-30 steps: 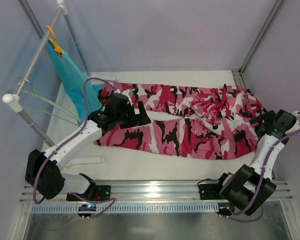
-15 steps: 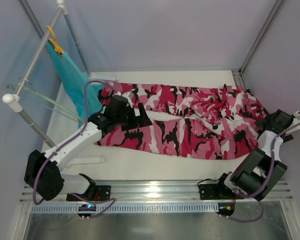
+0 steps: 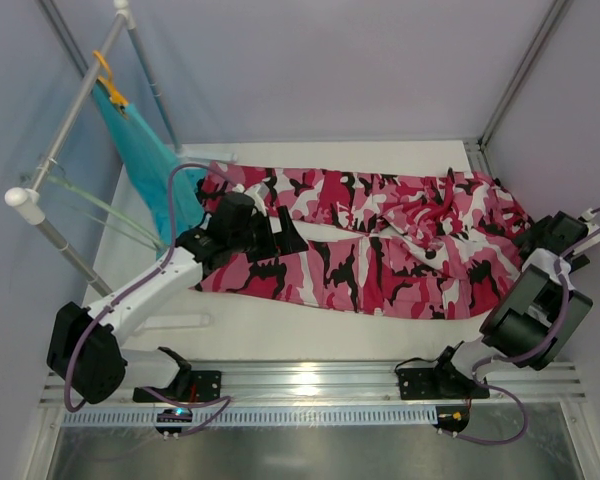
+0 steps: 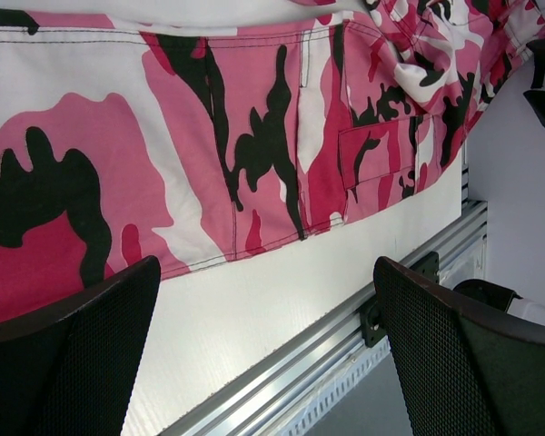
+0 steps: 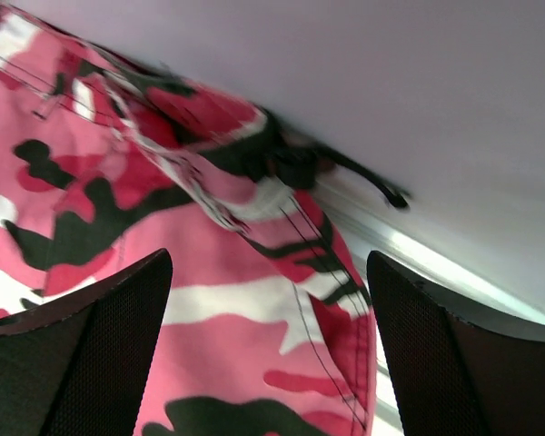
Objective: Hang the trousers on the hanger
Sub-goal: Fold the trousers
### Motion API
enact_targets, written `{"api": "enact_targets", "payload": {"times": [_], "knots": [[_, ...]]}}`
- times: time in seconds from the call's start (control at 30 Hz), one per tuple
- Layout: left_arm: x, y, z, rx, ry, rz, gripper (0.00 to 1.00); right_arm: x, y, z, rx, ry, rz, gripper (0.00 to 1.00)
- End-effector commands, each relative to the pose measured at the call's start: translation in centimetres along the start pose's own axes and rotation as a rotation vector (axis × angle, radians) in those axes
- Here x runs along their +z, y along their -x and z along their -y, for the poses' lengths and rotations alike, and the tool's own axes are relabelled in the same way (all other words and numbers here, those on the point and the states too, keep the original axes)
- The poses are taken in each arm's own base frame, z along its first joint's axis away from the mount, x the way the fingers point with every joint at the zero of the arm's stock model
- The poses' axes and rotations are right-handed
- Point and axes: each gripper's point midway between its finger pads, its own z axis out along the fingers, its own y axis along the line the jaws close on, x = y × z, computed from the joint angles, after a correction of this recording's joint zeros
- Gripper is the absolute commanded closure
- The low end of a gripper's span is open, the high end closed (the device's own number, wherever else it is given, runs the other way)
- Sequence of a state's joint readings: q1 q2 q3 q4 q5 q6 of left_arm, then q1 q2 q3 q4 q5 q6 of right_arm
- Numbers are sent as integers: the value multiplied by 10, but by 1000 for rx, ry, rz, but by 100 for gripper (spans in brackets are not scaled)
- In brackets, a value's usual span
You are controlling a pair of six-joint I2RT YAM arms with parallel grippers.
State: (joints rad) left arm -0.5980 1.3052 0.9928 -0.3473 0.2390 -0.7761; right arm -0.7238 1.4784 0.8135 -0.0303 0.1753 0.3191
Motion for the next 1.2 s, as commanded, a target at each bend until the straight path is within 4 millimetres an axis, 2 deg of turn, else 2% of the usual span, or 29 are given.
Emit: {"api": "enact_targets", "payload": {"times": [0.0,0.07,0.17,0.37,0.57,0.8,0.87,0.93,0.97,1.0,1.07,1.1,1.17], "knots": [[-9,13,17,45,-72,60,0,1,71,-29,-56,110,177,10],[-8,14,16,45,-72,60,0,0,83,-33,-73,117,198,11],[-7,14,21,44,-88,48,0,3,83,-28,-98,88,179,12],[-8,16,24,39,-102,58,0,17,62,-23,-122,75,127,17],[-10,14,17,47,-77,73,0,25,59,-12,-143,14,114,18],[-11,14,17,55,-76,74,0,35,38,-1,-151,-28,66,19],[-10,14,14,59,-66,75,0,37,41,-4,-155,-22,72,21],[-11,15,13,60,-62,79,0,41,41,-6,-155,-11,64,25],[-11,15,12,56,-53,85,0,42,47,-10,-149,-3,75,28],[-10,16,12,54,-52,89,0,44,42,-8,-152,-9,50,37],[-10,17,12,49,-53,97,0,42,42,-9,-144,-3,50,44],[-11,18,13,45,-55,99,0,42,43,-11,-142,2,57,53],[-11,18,13,44,-53,99,0,41,42,-9,-134,-6,56,61]]}}
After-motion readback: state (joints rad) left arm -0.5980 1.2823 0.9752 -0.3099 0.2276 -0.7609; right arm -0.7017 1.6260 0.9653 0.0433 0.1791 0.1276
